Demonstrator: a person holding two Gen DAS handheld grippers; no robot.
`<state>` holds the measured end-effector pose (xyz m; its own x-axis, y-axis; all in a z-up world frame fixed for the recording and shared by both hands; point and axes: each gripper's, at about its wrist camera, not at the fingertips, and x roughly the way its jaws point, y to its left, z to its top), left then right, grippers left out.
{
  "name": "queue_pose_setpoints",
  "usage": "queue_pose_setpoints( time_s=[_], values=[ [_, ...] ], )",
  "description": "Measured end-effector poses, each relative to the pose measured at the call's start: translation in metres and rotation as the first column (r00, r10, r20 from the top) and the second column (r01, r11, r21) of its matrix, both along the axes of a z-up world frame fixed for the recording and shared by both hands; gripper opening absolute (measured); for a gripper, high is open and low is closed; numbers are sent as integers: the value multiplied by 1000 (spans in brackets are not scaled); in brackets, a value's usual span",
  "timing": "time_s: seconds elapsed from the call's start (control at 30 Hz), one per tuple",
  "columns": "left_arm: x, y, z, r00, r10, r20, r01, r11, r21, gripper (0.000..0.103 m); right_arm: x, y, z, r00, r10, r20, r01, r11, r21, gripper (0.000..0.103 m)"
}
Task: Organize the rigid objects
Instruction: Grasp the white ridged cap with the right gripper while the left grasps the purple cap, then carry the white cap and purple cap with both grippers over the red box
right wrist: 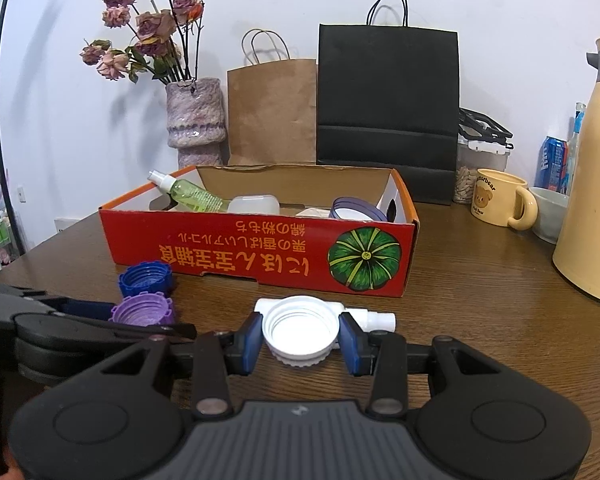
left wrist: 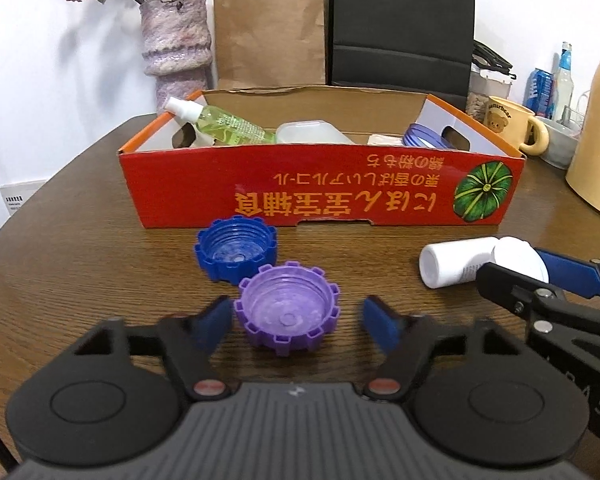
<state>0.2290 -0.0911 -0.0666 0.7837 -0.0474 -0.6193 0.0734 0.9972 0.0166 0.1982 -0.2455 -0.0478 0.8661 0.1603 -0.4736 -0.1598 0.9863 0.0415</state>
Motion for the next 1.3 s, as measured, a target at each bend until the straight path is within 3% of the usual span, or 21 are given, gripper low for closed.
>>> queue_pose_setpoints(
  time_s=[0.07, 1.3],
  values=[
    [0, 1, 0, 1000, 2, 1, -2, 1000, -4, 56, 0, 0, 0, 1000, 0, 1, 0, 1000, 0, 40],
    [-24, 8, 25, 992, -18, 122, 24, 999, -45, 55, -5, 0, 12, 997, -6, 82, 7, 1000, -7, 40]
  ],
)
